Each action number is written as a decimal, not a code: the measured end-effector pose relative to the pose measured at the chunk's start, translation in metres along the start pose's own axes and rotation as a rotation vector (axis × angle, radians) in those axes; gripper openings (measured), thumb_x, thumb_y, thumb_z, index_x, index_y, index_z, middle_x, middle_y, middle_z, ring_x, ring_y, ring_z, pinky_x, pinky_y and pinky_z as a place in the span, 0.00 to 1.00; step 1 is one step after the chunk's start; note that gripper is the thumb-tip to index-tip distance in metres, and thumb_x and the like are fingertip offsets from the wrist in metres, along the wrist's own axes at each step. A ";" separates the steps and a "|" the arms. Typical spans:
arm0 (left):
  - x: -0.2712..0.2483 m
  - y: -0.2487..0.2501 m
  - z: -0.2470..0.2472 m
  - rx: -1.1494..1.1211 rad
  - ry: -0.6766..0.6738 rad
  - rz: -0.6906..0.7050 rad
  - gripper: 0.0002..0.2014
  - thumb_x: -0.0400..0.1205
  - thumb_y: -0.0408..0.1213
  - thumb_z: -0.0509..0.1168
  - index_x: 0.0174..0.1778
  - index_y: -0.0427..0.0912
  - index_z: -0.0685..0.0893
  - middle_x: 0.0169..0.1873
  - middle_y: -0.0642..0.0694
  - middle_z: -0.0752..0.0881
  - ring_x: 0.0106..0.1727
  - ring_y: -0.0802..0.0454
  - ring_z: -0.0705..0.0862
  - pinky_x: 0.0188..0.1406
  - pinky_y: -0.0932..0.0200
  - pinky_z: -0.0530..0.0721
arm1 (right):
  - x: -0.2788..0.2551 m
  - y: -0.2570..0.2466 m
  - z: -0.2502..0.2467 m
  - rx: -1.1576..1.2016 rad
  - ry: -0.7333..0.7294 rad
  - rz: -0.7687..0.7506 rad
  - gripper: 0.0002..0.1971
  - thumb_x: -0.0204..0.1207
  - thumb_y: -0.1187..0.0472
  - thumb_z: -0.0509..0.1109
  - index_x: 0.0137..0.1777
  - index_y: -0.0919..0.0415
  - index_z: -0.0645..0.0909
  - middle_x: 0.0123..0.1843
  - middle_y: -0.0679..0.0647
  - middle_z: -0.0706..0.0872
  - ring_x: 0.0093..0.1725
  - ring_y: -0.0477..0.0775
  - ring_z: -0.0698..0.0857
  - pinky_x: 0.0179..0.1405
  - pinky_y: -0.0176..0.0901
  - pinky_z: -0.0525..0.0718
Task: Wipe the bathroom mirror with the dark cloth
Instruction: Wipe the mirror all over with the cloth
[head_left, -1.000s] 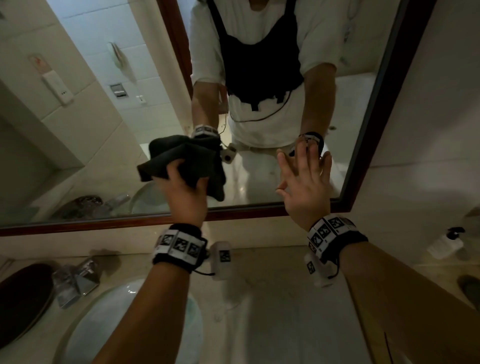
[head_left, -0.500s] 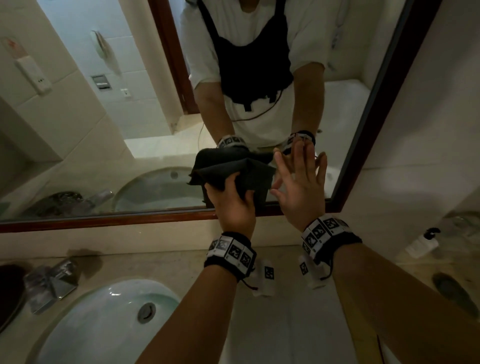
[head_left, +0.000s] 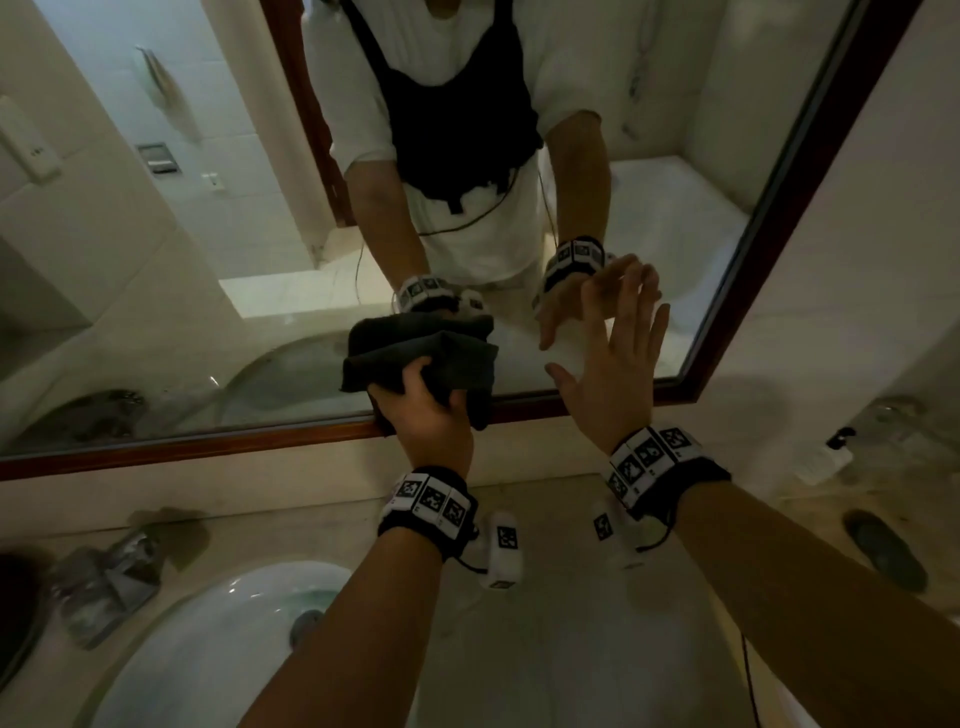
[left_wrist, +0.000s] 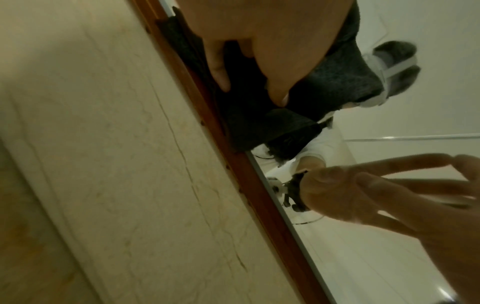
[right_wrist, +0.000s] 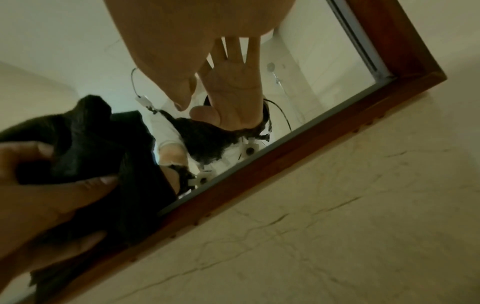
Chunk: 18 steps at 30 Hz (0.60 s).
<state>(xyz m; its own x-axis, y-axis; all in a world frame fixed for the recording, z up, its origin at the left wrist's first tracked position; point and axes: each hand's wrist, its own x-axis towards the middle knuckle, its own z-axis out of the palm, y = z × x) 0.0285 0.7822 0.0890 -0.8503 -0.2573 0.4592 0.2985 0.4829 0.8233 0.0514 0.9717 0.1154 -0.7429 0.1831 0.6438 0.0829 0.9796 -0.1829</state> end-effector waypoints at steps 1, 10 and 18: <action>0.004 -0.004 -0.007 -0.004 0.003 -0.012 0.20 0.78 0.34 0.71 0.65 0.40 0.77 0.72 0.36 0.64 0.71 0.43 0.69 0.76 0.54 0.68 | 0.000 -0.009 -0.001 0.019 -0.001 0.035 0.56 0.69 0.43 0.79 0.87 0.53 0.45 0.86 0.72 0.43 0.85 0.75 0.43 0.82 0.76 0.48; 0.041 -0.050 -0.075 0.070 -0.017 -0.056 0.23 0.77 0.34 0.73 0.67 0.45 0.75 0.75 0.34 0.61 0.74 0.36 0.69 0.78 0.45 0.69 | -0.005 -0.102 0.003 0.034 -0.012 -0.013 0.55 0.68 0.41 0.78 0.87 0.45 0.46 0.87 0.68 0.41 0.86 0.72 0.42 0.81 0.77 0.48; 0.067 -0.083 -0.122 0.152 -0.019 -0.039 0.22 0.76 0.36 0.71 0.65 0.47 0.73 0.73 0.35 0.64 0.70 0.36 0.70 0.76 0.44 0.70 | -0.001 -0.108 0.023 -0.045 -0.057 0.015 0.59 0.64 0.38 0.80 0.88 0.46 0.46 0.87 0.69 0.38 0.85 0.73 0.38 0.79 0.80 0.49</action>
<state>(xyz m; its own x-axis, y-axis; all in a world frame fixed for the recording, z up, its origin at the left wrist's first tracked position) -0.0003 0.6231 0.0926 -0.8682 -0.2634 0.4205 0.1973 0.5943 0.7797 0.0276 0.8640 0.1173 -0.7778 0.1936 0.5980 0.1228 0.9798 -0.1576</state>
